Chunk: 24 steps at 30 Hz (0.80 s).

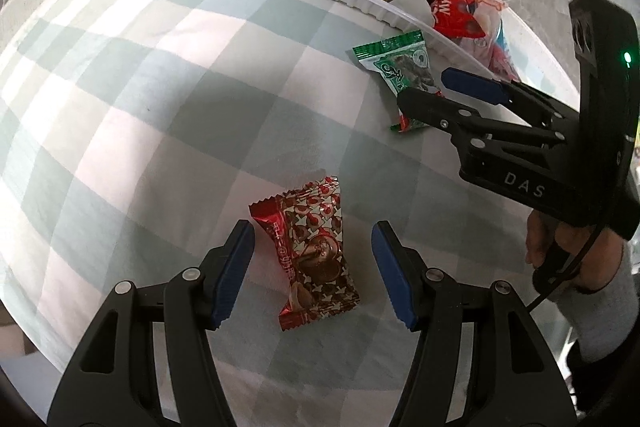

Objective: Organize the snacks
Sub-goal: 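Grasp the red candy packet with the left tool while the right tool grasps the green packet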

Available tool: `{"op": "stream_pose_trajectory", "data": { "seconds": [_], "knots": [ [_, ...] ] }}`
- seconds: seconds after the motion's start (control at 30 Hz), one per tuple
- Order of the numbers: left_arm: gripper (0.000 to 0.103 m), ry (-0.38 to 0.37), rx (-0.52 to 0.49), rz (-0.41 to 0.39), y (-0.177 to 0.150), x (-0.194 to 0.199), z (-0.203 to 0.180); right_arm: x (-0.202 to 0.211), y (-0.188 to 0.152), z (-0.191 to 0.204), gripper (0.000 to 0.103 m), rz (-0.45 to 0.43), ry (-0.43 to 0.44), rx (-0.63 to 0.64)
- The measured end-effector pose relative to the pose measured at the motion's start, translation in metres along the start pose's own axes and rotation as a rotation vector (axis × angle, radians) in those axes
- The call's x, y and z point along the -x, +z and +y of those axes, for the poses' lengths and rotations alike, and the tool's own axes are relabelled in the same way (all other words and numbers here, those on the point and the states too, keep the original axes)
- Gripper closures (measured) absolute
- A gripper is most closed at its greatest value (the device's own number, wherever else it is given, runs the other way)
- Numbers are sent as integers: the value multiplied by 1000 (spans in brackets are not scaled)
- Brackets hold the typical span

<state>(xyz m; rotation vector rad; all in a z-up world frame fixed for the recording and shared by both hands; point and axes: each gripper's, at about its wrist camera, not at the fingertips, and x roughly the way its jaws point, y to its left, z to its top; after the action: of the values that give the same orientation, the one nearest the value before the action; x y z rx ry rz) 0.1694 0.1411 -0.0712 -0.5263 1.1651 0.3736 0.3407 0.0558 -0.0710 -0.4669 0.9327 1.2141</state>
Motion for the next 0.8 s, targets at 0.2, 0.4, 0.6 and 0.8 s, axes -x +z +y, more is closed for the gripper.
{"op": "stream_pose_trajectory", "data": {
  "seconds": [0.2,0.4,0.6,0.8],
  "knots": [
    [44,61,-81,-37,-5,-3,-11,-9,0,2,34,22,-2,3],
    [53,122,-174,-77,-10,-8,-20,-13,2,7,38,26,-18,28],
    [73,118,-186,-114,-12,-4,-12,-9,4,7,63,11,-20,22],
    [74,77,-158,-125,-14,-1,-4,8,2,3,68,-16,15,-25]
  ]
}}
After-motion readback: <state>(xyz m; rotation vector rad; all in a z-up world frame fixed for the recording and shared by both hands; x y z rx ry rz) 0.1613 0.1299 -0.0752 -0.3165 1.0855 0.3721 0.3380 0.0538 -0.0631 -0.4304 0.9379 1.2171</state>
